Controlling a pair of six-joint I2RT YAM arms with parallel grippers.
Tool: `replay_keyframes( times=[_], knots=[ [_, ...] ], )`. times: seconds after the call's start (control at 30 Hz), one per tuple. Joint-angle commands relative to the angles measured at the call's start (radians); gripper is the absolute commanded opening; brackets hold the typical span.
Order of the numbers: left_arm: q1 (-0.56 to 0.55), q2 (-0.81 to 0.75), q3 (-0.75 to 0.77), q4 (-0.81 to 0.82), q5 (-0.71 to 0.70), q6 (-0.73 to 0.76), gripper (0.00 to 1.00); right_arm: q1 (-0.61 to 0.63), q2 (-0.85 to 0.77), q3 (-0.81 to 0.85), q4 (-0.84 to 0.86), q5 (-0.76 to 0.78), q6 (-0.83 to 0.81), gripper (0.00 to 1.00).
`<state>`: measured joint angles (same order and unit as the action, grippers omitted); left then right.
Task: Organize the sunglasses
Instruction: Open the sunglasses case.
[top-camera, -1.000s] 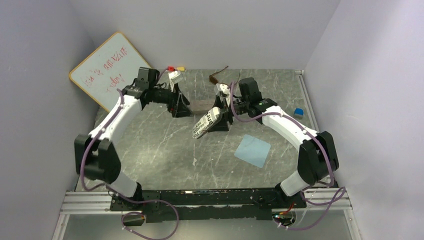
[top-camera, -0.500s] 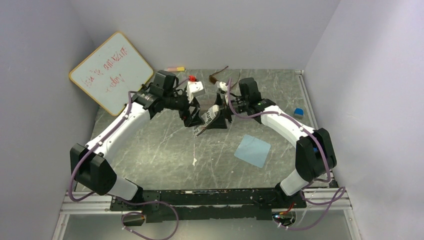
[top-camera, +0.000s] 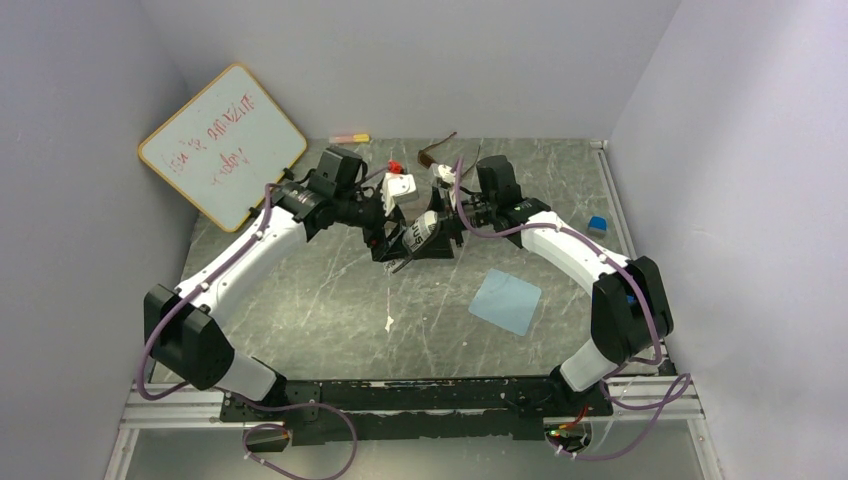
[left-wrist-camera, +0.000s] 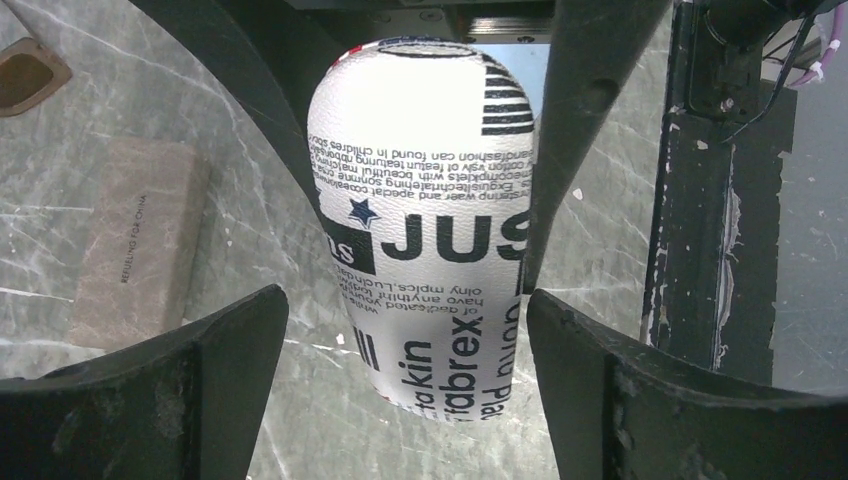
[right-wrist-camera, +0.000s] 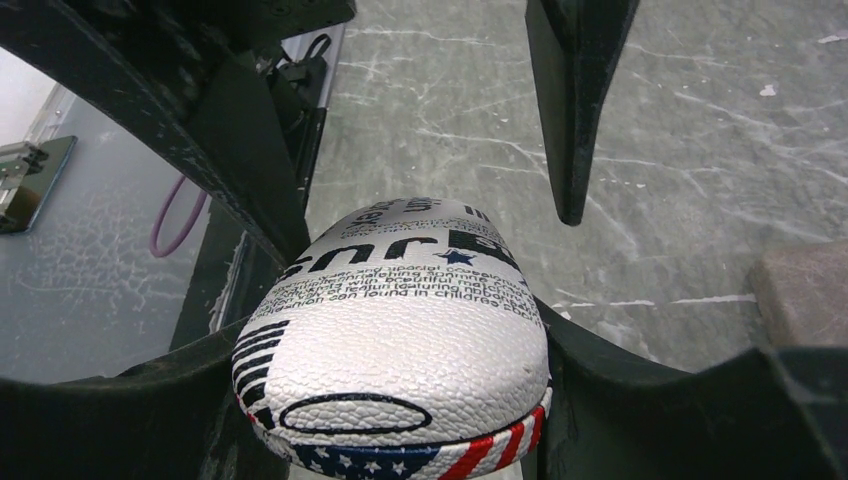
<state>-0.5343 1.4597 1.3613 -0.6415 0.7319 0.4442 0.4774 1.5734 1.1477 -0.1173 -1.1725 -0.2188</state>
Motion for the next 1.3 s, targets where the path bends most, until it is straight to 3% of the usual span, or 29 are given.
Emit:
replay_keyframes(
  times=[0.0,0.27,0.33,0.47,0.57,0.7,0.83,1.27],
  knots=[
    [-0.004,0.017,-0.017,-0.013,0.026,0.027,0.92,0.001,-0.049,-0.003,0.058,-0.071,-0.020,0.00],
    [-0.009,0.030,-0.017,-0.018,0.034,0.029,0.81,0.001,-0.053,0.000,0.055,-0.094,-0.021,0.00],
    [-0.009,0.032,-0.018,-0.018,0.039,0.027,0.73,0.002,-0.055,0.002,0.042,-0.103,-0.034,0.00],
    [-0.007,0.049,-0.008,-0.027,0.076,0.017,0.45,0.001,-0.060,0.017,-0.043,-0.103,-0.136,0.00],
    [0.011,0.071,0.010,-0.046,0.123,0.010,0.35,0.001,-0.066,0.036,-0.154,-0.122,-0.264,0.00],
    [0.094,0.116,0.028,-0.068,0.267,-0.010,0.34,0.001,-0.077,0.056,-0.272,-0.154,-0.415,0.00],
    [0.179,0.167,0.044,-0.089,0.402,-0.024,0.34,0.001,-0.090,0.061,-0.298,-0.162,-0.444,0.00],
    [0.272,0.250,0.054,-0.104,0.575,-0.055,0.39,0.001,-0.095,0.095,-0.473,-0.200,-0.637,0.00]
  ],
)
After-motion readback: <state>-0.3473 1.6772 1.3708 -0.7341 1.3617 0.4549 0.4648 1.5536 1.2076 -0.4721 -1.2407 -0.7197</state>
